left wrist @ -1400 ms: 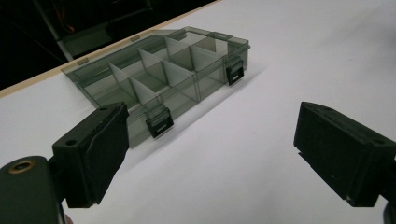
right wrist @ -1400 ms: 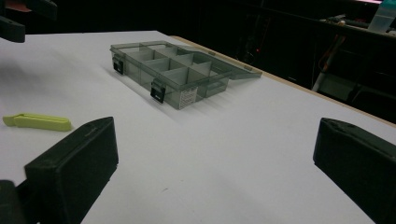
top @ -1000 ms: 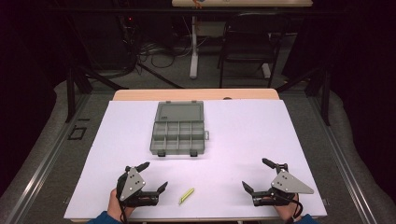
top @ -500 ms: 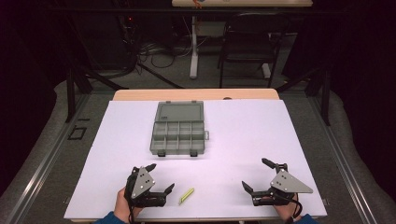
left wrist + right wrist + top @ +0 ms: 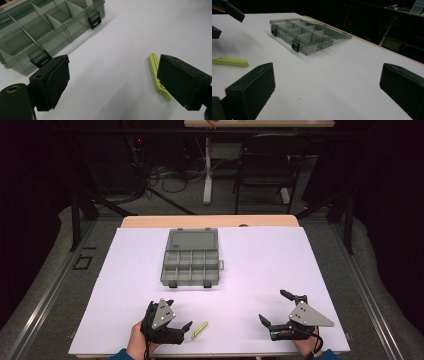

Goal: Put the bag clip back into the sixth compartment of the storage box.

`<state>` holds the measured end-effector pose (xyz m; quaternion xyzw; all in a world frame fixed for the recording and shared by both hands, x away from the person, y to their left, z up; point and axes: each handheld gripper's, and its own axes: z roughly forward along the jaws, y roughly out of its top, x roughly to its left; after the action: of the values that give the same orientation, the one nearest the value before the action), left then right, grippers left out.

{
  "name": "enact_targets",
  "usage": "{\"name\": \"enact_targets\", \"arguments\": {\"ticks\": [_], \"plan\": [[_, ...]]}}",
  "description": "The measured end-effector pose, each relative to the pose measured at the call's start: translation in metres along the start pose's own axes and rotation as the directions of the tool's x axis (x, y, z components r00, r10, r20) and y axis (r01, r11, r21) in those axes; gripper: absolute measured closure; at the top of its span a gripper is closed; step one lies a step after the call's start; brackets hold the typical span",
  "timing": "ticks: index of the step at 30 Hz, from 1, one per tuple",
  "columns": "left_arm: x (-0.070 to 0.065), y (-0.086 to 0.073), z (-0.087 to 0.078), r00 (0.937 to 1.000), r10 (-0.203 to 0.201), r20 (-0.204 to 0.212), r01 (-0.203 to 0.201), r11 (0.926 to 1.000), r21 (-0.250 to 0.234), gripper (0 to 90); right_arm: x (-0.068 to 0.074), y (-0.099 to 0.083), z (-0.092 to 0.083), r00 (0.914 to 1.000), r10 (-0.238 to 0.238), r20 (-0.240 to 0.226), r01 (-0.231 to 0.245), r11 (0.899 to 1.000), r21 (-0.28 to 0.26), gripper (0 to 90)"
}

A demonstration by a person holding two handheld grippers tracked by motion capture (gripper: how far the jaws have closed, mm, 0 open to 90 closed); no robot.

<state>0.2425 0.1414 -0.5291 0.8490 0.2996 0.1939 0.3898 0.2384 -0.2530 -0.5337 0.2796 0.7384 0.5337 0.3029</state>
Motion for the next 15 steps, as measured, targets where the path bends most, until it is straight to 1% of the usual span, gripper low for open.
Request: {"name": "enact_targets", "arguments": {"ticks": [2,3,4,9,13,14,15], "plan": [[-0.001,0.001,0.001,1.0,0.0,-0.001,0.0,1.0,0.003,11.1,0.0,0.0,0.0,1.0,-0.002,0.0,0.002,1.0,0.002,0.0],[-0.005,0.002,0.003,0.9999,0.006,0.011,-0.006,0.9999,0.015,11.1,0.0,0.0,0.0,1.0,-0.003,0.0,0.003,1.0,0.003,0.0],[-0.005,0.002,0.003,0.9999,0.006,0.011,-0.006,0.9999,0.015,11.1,0.0,0.0,0.0,1.0,-0.003,0.002,0.003,1.0,0.002,0.0],[-0.011,0.005,0.008,0.9993,0.023,0.028,-0.024,0.9986,0.046,11.0,0.0,0.0,0.0,1.0,-0.003,0.002,0.003,1.0,0.004,0.0],[-0.016,0.006,0.013,0.9986,0.038,0.037,-0.04,0.9967,0.071,10.9,0.0,0.0,0.0,1.0,-0.007,0.002,0.006,1.0,0.004,0.0],[-0.019,0.007,0.015,0.9983,0.043,0.04,-0.047,0.9951,0.087,10.9,0.0,0.0,0.0,1.0,-0.005,0.003,0.005,1.0,0.005,0.0],[-0.019,0.007,0.015,0.9983,0.043,0.04,-0.047,0.9951,0.087,10.9,0.0,0.0,0.0,1.0,-0.005,0.003,0.005,1.0,0.004,0.0]]}}
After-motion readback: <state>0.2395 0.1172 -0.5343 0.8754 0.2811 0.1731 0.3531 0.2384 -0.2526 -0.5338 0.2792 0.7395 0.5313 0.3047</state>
